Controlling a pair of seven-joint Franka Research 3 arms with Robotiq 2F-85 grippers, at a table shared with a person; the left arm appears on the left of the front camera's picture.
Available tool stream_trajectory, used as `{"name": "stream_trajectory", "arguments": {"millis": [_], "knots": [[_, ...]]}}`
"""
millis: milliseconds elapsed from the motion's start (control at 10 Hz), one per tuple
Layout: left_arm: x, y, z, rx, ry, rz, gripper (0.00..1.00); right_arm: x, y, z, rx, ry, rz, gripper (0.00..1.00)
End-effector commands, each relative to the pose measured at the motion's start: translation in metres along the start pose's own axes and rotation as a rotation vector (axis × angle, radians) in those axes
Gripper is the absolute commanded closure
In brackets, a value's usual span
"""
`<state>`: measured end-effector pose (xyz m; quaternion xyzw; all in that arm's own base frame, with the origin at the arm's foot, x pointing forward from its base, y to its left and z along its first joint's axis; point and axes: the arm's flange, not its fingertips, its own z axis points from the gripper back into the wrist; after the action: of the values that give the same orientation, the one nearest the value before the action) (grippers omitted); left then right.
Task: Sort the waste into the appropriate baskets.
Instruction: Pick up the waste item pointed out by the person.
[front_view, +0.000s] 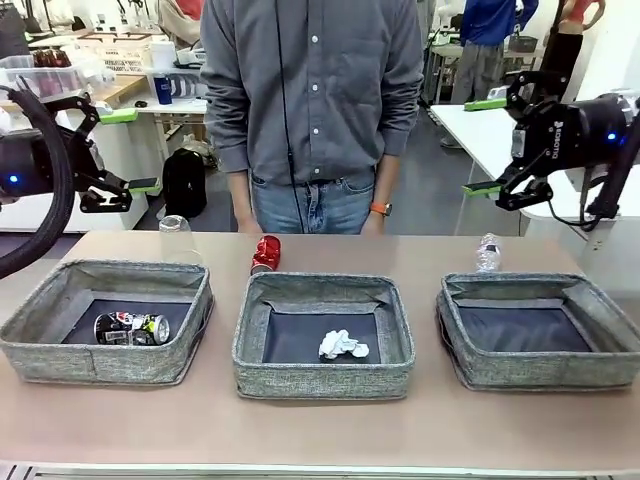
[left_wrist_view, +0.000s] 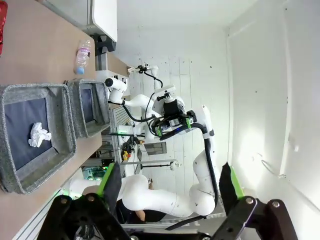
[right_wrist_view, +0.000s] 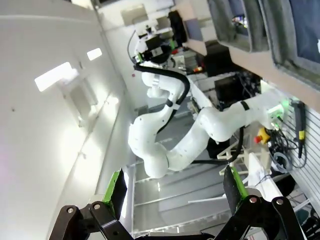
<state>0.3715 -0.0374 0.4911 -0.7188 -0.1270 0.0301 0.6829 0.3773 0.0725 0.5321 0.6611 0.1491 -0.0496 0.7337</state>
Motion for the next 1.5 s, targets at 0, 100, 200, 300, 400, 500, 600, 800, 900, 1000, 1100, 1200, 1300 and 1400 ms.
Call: {"name": "stream_trajectory", "arguments": {"millis": [0,100,200,300,400,500,600,800,900,1000,1100,1200,1300,1400], "knots": [[-0.0016,-0.0022,0.0007,0.009,0.008,0.000,0.00,0.0004,0.0020,0.0058,-0.010,0.008,0.009,0.00],[-0.0016,-0.0022,0.0007,0.009,0.008,0.000,0.00,0.0004,0.0020,0.0058,-0.010,0.008,0.009,0.00],[-0.0016,-0.0022,0.0007,0.009,0.008,0.000,0.00,0.0004,0.0020,0.0058,-0.010,0.008,0.009,0.00],[-0.0016,-0.0022,0.0007,0.009,0.008,0.000,0.00,0.0004,0.0020,0.0058,-0.010,0.008,0.009,0.00],[-0.0016,-0.0022,0.0007,0.009,0.008,0.000,0.00,0.0004,0.0020,0.0058,-0.010,0.008,0.009,0.00],[-0.0016,-0.0022,0.0007,0.009,0.008,0.000,0.00,0.0004,0.0020,0.0058,-0.010,0.008,0.009,0.00],[-0.0016,-0.0022,0.0007,0.009,0.008,0.000,0.00,0.0004,0.0020,0.0058,-0.010,0.008,0.009,0.00],[-0.0016,-0.0022,0.0007,0.009,0.008,0.000,0.00,0.0004,0.0020,0.0058,-0.010,0.008,0.009,0.00],[-0.0016,-0.0022,0.0007,0.009,0.008,0.000,0.00,0.0004,0.0020,0.0058,-0.010,0.008,0.009,0.00],[-0.0016,-0.0022,0.0007,0.009,0.008,0.000,0.00,0.0004,0.0020,0.0058,-0.010,0.008,0.009,0.00],[-0.0016,-0.0022,0.0007,0.009,0.008,0.000,0.00,0.0004,0.0020,0.0058,-0.010,0.008,0.009,0.00],[-0.0016,-0.0022,0.0007,0.009,0.008,0.000,0.00,0.0004,0.0020,0.0058,-0.010,0.008,0.009,0.00],[-0.0016,-0.0022,0.0007,0.009,0.008,0.000,0.00,0.0004,0.0020,0.0058,-0.010,0.008,0.009,0.00],[-0.0016,-0.0022,0.0007,0.009,0.008,0.000,0.00,0.0004,0.0020,0.0058,-0.010,0.008,0.009,0.00]]}}
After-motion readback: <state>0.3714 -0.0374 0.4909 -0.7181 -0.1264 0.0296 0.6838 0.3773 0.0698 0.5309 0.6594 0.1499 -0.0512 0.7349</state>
